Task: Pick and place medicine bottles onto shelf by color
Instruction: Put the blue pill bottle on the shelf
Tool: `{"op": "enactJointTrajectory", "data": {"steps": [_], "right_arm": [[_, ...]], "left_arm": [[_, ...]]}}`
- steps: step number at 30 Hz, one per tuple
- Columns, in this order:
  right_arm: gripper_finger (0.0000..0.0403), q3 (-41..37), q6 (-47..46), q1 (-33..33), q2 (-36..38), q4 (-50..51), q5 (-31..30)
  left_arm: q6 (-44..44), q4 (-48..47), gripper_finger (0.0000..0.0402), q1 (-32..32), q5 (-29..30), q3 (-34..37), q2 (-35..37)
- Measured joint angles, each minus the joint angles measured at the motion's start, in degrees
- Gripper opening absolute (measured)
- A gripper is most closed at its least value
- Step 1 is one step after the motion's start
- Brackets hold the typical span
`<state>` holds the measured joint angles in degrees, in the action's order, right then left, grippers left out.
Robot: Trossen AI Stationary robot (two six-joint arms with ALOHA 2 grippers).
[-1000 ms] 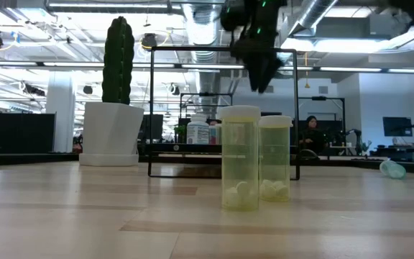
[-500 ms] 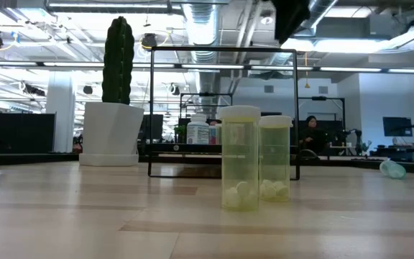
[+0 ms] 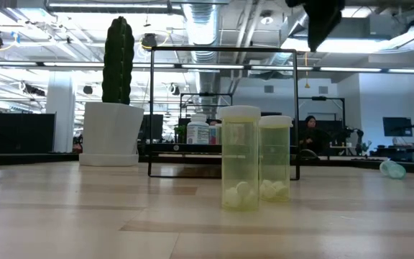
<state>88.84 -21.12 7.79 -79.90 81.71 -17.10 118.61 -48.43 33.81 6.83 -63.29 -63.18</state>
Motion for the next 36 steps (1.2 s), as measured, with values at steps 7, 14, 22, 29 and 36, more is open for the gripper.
{"op": "enactJointTrajectory", "data": {"steps": [7,14,22,29,36], "right_arm": [[0.0196,-4.84,-5.92,0.02,0.53,0.07,0.07],[0.0192,-5.77,-9.09,0.02,0.57,1.08,0.20],[0.0191,-5.77,-11.90,-1.74,0.57,3.55,0.21],[0.0191,-5.77,-11.58,-4.10,0.57,3.55,0.24],[0.0191,-5.77,-11.37,-4.37,0.57,3.76,0.24]], "left_arm": [[-10.97,-6.20,0.0120,2.60,-1.61,0.00,-4.08],[-22.52,-6.30,0.0120,2.70,-10.19,0.00,-12.42],[-29.41,-4.18,0.0120,2.70,-13.97,0.00,-22.31],[-26.54,0.49,0.0120,2.70,-13.92,0.02,-26.16],[-21.37,1.31,0.0120,2.10,-14.38,0.02,-26.64]]}}
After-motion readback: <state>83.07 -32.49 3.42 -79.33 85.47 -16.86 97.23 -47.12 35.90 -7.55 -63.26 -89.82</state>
